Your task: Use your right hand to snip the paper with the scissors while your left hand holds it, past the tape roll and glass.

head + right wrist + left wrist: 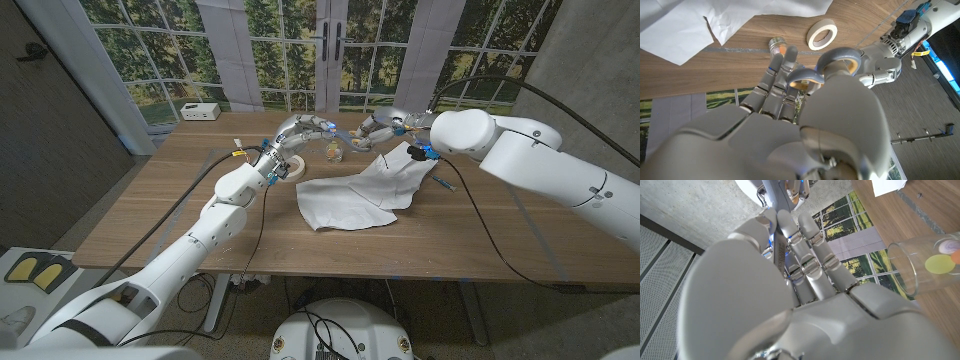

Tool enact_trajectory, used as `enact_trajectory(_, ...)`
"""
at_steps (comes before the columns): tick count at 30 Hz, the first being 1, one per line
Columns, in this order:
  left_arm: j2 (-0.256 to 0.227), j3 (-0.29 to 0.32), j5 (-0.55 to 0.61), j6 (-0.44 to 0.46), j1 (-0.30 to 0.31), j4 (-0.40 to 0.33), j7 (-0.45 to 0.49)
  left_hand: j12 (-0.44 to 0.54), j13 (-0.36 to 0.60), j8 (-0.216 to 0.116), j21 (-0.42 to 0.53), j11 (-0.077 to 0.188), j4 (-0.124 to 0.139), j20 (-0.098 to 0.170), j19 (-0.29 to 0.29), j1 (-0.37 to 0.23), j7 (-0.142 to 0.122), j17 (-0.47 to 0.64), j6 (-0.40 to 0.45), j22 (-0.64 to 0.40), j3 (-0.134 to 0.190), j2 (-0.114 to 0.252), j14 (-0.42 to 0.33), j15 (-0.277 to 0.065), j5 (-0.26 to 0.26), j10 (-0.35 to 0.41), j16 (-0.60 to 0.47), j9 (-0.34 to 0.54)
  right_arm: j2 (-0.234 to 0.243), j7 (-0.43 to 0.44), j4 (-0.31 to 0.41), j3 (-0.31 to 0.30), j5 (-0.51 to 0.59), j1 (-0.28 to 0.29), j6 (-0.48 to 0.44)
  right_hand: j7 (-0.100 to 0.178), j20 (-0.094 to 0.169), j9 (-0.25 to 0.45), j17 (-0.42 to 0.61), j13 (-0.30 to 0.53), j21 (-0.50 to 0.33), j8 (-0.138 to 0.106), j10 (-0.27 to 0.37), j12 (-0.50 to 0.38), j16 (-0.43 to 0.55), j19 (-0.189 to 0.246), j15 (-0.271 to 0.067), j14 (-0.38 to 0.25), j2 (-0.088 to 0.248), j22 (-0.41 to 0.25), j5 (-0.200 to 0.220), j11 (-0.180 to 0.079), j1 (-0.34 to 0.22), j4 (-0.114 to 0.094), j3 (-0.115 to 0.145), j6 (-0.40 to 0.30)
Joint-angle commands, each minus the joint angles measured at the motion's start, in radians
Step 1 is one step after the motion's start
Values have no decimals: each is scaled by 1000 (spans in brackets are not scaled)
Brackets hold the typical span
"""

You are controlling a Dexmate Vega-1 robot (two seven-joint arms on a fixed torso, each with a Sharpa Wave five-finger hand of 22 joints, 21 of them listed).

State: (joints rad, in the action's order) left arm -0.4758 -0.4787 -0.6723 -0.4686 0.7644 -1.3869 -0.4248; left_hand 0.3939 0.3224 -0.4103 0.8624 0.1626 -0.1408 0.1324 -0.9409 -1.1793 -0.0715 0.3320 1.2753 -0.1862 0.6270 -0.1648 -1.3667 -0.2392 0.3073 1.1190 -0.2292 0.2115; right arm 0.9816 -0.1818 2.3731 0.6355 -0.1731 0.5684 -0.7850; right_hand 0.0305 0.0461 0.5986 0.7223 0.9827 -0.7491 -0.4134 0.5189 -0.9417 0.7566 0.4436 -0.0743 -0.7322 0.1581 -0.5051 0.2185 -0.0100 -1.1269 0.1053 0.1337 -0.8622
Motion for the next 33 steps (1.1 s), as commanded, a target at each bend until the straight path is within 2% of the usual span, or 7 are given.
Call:
enact_trajectory(1, -3, -1, 4, -1, 6, -11, 11, 5, 164, 3, 9, 37, 2, 38, 7, 2, 0, 3, 3, -2, 9, 9, -9, 3, -2, 46, -8, 3, 7, 49, 9, -18, -3, 33, 23, -19, 30, -18, 29, -4, -88, -8, 229, -58, 81, 45, -148, -63, -2, -49, 12, -130, -61, -21, 38, -80)
enact_trajectory(5, -5, -1, 4, 1, 7, -15, 11, 5, 163, 3, 10, 37, 3, 38, 8, 3, 0, 4, 3, -2, 9, 9, -10, 3, -3, 47, -8, 4, 10, 46, 12, -16, 0, 31, 21, -23, 35, -40, 35, 29, -119, -5, 255, -92, 122, 44, -147, -89, -18, -53, 19, -136, -84, 5, 16, -120)
enact_trajectory(10, -8, 0, 7, 3, 11, -23, 17, 6, 165, 5, 12, 38, 2, 38, 9, 3, 0, 4, 1, -2, 10, 9, -10, 3, -3, 48, -9, 4, 7, 64, 13, -27, -7, 45, 20, -25, 43, -51, 36, 30, -140, -1, 257, -94, 141, 53, -147, -95, -19, -56, 24, -135, -95, 14, 6, -133)
enact_trajectory(16, -10, 0, 7, 4, 15, -32, 21, 5, 166, 6, 14, 37, 2, 39, 10, 2, 0, 5, 1, -2, 10, 10, -11, 3, -5, 47, -10, 4, 5, 66, 2, -41, -32, 62, 31, -25, 50, -71, 30, 7, -203, 1, 314, -105, 185, 116, -151, -148, -28, -58, 34, -134, -119, 28, -17, -164)
enact_trajectory(19, -11, 0, 7, 5, 18, -36, 25, 6, 167, 7, 15, 38, 2, 38, 10, 3, -4, 5, 0, -2, 10, 10, -11, 3, -5, 48, -10, 4, 1, 75, -6, -49, -44, 72, 40, -49, 51, -78, 17, -6, -236, 9, 343, -109, 195, 155, -154, -172, -22, -53, 35, -121, -140, 36, -16, -157)
enact_trajectory(22, -13, 1, 8, 7, 20, -41, 29, 6, 167, 7, 16, 38, 2, 38, 10, 3, -2, 6, 1, -2, 11, 11, -12, 3, -6, 48, -11, 4, 4, 85, -6, -51, -41, 79, 52, -67, 51, -72, 1, -15, -254, 4, 369, -114, 194, 171, -156, -187, -20, -45, 26, -123, -148, 38, -16, -161)
enact_trajectory(33, -18, 8, 6, 5, 35, -54, 45, 5, 166, 9, 18, 39, 4, 37, 11, 5, -3, 7, 0, -1, 12, 12, -13, 4, -8, 48, -13, 5, -4, 95, -30, -94, -105, 113, 101, -74, 66, -46, -46, -11, -289, -16, 389, -126, 184, 181, -155, -222, -26, -19, -9, -127, -152, 36, -17, -176)
